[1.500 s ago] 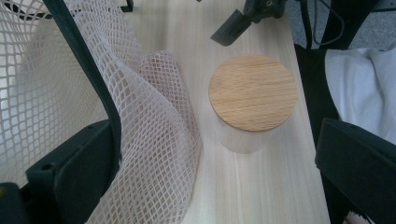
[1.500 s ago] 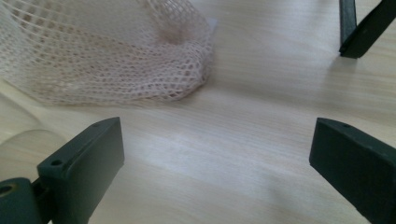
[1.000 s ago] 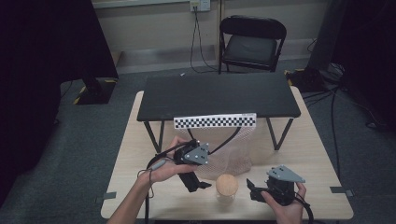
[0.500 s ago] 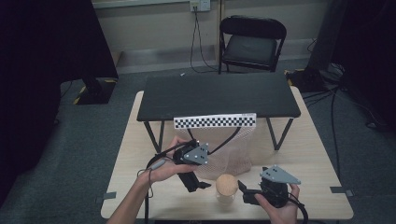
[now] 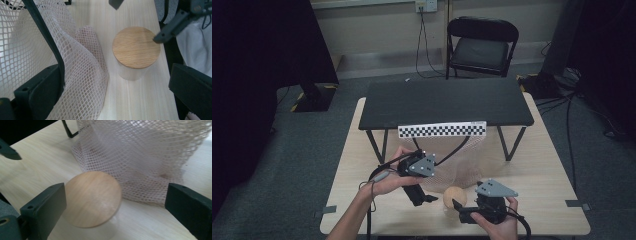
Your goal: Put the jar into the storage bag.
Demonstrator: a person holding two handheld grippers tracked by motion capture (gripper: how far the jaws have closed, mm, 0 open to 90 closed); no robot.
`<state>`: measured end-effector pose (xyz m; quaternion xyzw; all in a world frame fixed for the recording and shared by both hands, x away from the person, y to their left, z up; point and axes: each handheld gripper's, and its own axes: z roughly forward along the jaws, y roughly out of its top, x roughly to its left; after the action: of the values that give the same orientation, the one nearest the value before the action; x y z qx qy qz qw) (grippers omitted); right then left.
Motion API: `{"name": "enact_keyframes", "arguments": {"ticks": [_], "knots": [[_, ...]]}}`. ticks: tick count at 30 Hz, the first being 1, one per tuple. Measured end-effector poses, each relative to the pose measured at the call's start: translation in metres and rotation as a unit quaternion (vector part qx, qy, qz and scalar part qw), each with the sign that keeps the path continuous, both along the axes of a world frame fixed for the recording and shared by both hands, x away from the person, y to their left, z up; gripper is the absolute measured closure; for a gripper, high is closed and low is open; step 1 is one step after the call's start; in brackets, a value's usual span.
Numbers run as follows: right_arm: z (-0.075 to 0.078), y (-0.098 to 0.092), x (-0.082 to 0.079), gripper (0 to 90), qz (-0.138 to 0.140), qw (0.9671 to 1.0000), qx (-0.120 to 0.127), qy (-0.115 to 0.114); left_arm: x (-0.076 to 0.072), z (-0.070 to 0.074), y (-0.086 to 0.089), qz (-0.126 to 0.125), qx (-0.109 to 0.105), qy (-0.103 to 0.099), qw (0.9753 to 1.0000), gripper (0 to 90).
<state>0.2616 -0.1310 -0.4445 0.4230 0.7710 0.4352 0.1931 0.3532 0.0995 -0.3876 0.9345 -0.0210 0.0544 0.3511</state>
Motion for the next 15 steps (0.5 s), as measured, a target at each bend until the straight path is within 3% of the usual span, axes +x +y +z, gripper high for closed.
{"name": "enact_keyframes", "arguments": {"ticks": [6,10,15], "knots": [[-0.004,0.015,0.001,5.3,0.023,0.9997,-0.006,0.006,-0.001,0.0,0.0,-0.001,0.0,-0.001,1.0,0.4],[-0.008,0.024,0.001,7.5,0.035,0.9991,-0.023,0.011,-0.001,0.001,0.0,-0.001,0.0,-0.002,1.0,0.4],[-0.016,0.029,0.005,10.1,0.035,0.9984,-0.037,0.026,-0.002,0.001,0.001,-0.003,-0.001,-0.003,1.0,0.4]]}}
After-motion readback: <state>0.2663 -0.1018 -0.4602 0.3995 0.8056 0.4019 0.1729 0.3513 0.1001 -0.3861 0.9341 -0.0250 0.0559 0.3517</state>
